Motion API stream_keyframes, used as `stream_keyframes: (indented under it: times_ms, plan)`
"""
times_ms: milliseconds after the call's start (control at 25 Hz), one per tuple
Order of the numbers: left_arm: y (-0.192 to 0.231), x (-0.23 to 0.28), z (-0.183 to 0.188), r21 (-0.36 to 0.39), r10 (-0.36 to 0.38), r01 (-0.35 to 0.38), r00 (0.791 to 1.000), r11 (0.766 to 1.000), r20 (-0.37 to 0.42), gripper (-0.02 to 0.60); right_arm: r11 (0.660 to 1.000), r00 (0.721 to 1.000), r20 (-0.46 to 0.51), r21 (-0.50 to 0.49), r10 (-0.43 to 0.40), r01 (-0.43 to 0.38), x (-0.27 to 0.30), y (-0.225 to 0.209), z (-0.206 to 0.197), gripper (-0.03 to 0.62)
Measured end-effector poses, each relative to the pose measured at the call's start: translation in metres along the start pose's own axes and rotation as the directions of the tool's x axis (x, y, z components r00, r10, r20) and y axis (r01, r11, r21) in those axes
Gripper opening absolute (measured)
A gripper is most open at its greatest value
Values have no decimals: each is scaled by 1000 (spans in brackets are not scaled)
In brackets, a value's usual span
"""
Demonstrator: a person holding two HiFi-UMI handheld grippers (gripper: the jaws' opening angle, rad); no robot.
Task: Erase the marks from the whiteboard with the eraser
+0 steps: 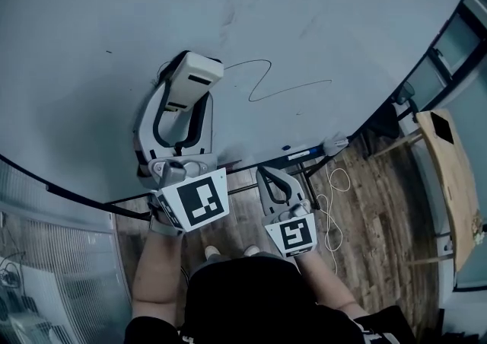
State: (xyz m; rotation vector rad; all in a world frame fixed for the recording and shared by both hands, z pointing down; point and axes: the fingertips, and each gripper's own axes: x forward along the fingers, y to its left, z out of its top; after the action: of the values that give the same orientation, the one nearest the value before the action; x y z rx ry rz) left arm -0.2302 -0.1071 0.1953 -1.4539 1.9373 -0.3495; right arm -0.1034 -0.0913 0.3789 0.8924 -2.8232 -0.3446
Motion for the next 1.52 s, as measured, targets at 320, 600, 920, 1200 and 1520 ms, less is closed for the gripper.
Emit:
stream_keyframes:
  times_ms: [320, 600, 920, 1200, 1520]
  plan:
    - [12, -32, -56, -55, -13, 7, 994, 998, -109, 261, 997, 997, -14, -3, 76, -76, 22, 40, 0, 26]
    - [10, -49, -86, -1, -48, 48, 990, 999, -130, 261, 997, 996, -37, 25, 79, -78, 38, 62, -3, 26]
    - [5, -43, -83, 34, -104, 108, 990, 994, -93, 261, 1000, 999, -42, 9, -27, 28, 40, 59, -4, 26]
    - [-1, -37, -72, 35, -119, 122, 990, 992, -80, 261, 993, 992, -58, 30, -116, 118, 22, 45, -13, 26]
    - [-24, -16, -50, 30, -91, 94, 992, 995, -88, 261, 992, 992, -50, 28, -119, 121, 6, 6, -18, 26]
